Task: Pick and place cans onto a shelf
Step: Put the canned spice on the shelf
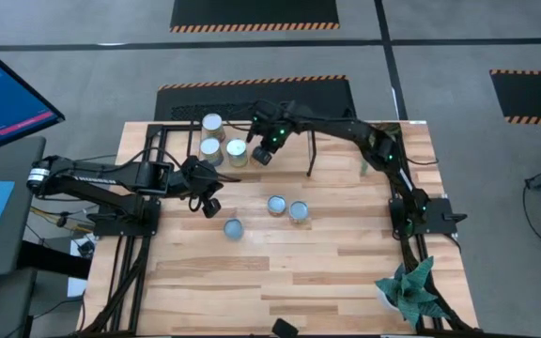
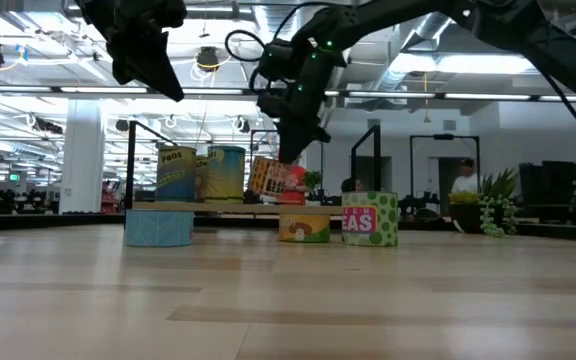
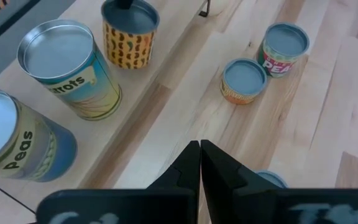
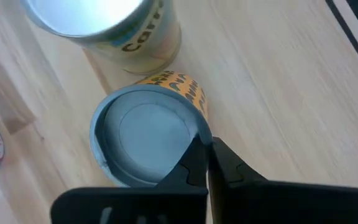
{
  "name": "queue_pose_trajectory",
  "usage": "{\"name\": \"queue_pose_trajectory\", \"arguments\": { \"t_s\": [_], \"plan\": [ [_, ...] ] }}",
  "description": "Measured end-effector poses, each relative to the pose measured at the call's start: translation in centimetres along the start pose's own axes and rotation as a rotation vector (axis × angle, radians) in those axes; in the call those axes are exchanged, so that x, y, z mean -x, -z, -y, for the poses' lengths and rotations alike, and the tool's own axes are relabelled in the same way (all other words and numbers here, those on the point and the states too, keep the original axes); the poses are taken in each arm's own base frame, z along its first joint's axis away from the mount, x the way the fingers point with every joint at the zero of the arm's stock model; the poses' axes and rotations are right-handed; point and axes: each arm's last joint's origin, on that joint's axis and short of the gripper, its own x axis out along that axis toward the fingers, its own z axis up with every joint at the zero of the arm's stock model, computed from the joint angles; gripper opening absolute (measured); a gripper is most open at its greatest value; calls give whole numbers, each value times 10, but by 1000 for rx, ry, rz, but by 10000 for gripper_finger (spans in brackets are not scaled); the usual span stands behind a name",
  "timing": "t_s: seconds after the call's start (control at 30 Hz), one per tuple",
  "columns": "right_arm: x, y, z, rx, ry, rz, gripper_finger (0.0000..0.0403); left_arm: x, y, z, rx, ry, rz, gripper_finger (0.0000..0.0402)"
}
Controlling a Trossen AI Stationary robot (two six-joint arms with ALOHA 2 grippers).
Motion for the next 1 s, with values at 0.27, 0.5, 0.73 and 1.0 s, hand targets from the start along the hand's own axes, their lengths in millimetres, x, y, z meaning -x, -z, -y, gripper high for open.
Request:
{"name": "queue_pose_trajectory", "arguments": {
  "t_s": [0.27,0.5,0.73,1.0],
  "plan": [
    [0,0,2,-3,29,-1,7,0,0,0,0,2,-1,0],
    [-1,1,2,-3,32,-9,9,0,0,0,0,9,-4,0],
    [-1,2,3,0,33,-13,12,0,0,0,0,9,-4,0],
    [-1,1,6,-2,34,-14,46,0,0,0,-8,9,-4,0]
  ]
}}
